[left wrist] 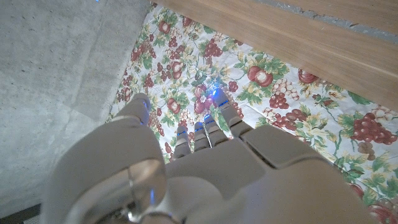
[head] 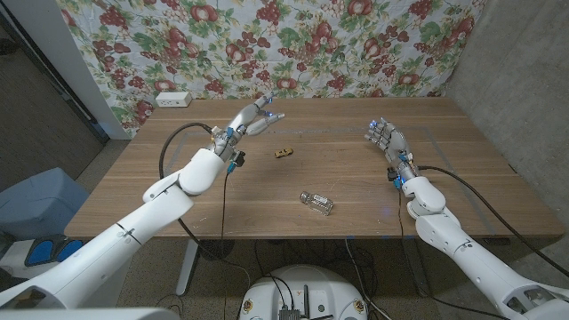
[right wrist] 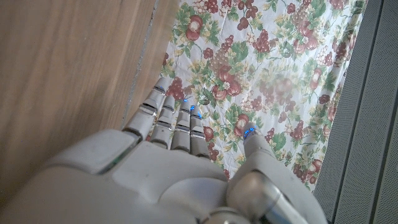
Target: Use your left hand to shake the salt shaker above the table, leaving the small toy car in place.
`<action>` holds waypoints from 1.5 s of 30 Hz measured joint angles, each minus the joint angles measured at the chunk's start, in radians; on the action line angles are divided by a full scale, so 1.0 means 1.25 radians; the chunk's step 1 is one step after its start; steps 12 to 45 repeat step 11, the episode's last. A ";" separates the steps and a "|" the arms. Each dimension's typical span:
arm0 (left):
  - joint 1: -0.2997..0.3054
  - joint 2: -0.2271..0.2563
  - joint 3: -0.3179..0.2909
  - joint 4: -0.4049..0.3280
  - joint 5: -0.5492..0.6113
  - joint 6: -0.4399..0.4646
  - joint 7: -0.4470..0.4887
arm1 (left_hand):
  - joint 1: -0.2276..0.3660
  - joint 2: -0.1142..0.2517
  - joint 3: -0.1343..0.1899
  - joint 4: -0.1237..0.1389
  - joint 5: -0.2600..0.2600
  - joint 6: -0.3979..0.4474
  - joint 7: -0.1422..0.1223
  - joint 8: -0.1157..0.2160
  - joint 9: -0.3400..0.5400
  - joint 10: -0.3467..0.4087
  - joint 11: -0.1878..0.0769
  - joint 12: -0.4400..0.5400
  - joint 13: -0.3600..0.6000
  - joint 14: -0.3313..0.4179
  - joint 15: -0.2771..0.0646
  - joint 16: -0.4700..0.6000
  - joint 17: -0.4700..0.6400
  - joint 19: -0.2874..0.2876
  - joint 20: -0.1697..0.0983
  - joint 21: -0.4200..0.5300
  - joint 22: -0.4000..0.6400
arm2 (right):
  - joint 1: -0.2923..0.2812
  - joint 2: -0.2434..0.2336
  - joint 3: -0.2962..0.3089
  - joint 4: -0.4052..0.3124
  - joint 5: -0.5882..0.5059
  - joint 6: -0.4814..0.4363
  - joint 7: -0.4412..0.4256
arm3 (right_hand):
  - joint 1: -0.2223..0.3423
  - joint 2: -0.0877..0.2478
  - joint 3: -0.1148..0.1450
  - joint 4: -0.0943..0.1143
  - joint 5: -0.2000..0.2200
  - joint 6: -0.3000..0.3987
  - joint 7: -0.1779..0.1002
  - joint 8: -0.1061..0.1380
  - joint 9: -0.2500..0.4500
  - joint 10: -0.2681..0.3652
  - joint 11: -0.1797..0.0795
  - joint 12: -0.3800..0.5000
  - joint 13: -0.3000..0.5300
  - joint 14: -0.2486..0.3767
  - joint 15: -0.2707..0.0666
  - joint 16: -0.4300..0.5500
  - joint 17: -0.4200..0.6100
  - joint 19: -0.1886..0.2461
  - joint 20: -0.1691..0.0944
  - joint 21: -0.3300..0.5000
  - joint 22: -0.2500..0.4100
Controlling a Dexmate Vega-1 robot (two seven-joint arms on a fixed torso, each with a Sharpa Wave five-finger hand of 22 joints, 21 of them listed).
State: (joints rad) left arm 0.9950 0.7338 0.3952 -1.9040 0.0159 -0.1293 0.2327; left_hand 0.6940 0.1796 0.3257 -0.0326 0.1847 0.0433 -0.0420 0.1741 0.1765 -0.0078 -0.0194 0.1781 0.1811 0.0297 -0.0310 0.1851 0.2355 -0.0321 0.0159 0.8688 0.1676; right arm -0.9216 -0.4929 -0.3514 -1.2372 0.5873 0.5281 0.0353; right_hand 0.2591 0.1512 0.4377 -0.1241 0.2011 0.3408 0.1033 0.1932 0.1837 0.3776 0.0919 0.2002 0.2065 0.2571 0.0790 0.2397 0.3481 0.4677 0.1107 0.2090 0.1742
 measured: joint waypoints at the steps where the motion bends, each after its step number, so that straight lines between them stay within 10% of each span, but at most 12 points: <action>1: 0.001 -0.001 0.000 0.001 -0.001 -0.001 0.001 | -0.006 0.003 0.001 0.004 0.000 0.001 0.001 0.000 0.000 -0.001 0.001 0.000 0.000 -0.004 0.002 0.000 -0.002 0.000 0.000 -0.002 0.000 | 0.000 0.000 0.000 0.000 0.000 0.000 0.000 | -0.008 -0.008 0.000 0.000 0.000 0.000 0.000 0.000 0.000 -0.001 0.001 0.000 0.000 0.000 0.000 0.000 0.000 0.000 0.000 0.000 0.000; 11: 0.022 -0.045 -0.022 0.023 -0.069 -0.037 0.036 | -0.052 0.014 0.005 0.036 0.000 0.004 0.021 0.003 0.000 -0.001 0.001 0.006 0.000 -0.007 0.002 0.004 -0.010 0.003 -0.003 -0.009 0.000 | 0.014 -0.005 -0.002 0.003 -0.001 -0.017 0.001 | -0.008 -0.008 -0.002 -0.002 -0.002 -0.004 -0.004 0.000 0.000 -0.007 -0.002 0.000 0.000 0.000 0.000 0.000 0.000 0.000 0.000 -0.003 0.000; 45: 0.022 -0.045 -0.022 0.023 -0.069 -0.037 0.036 | -0.052 0.014 0.005 0.036 0.000 0.004 0.021 0.003 0.000 -0.001 0.001 0.006 0.000 -0.007 0.002 0.004 -0.010 0.003 -0.003 -0.009 0.000 | 0.014 -0.005 -0.002 0.003 -0.001 -0.017 0.001 | -0.008 -0.008 -0.002 -0.002 -0.002 -0.004 -0.004 0.000 0.000 -0.007 -0.002 0.000 0.000 0.000 0.000 0.000 0.000 0.000 0.000 -0.003 0.000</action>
